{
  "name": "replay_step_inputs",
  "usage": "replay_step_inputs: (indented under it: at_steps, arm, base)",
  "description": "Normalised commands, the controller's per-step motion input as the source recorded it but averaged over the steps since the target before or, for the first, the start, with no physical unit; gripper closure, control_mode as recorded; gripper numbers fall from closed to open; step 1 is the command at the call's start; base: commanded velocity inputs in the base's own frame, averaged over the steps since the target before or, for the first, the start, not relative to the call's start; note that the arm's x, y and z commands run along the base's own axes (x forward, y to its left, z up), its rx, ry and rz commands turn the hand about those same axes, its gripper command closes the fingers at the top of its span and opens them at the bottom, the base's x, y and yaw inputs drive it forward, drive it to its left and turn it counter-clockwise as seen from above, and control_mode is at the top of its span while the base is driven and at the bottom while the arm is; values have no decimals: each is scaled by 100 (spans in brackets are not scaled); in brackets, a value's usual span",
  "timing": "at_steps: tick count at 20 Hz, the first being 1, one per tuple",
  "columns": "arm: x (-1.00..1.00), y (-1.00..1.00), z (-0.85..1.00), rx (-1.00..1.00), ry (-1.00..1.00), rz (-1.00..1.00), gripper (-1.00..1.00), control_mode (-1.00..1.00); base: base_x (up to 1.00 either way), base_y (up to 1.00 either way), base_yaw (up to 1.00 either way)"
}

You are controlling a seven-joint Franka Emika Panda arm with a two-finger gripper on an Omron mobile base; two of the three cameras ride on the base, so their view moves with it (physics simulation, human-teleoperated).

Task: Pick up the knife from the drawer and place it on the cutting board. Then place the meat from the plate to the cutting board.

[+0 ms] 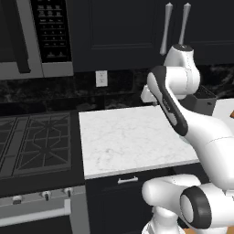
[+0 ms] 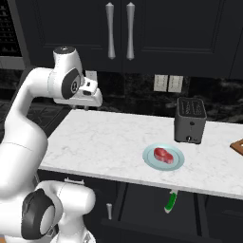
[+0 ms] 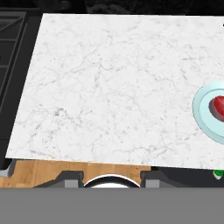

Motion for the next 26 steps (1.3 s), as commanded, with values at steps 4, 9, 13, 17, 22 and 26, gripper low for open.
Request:
replay_step_inputs:
  at_steps: [4,9,13,17,22,26]
  arm:
    - [-13,-6,0,1,-3,0,-100,-100]
    - [-48,-7,-10,0,0,0,-100,-100]
    - [-56,0,-19,0,0,0,-100,-100]
    - [-39,0,-12,0,0,0,-100,-100]
    - [-7,0,-8,0,0,0,-100,-100]
    - [-19,0,-11,0,0,0,-100,100]
  base:
    - [0,0,0]
    - [0,0,0]
    - [0,0,0]
    - [0,0,0]
    - [0,0,0]
    - [-18,0,0]
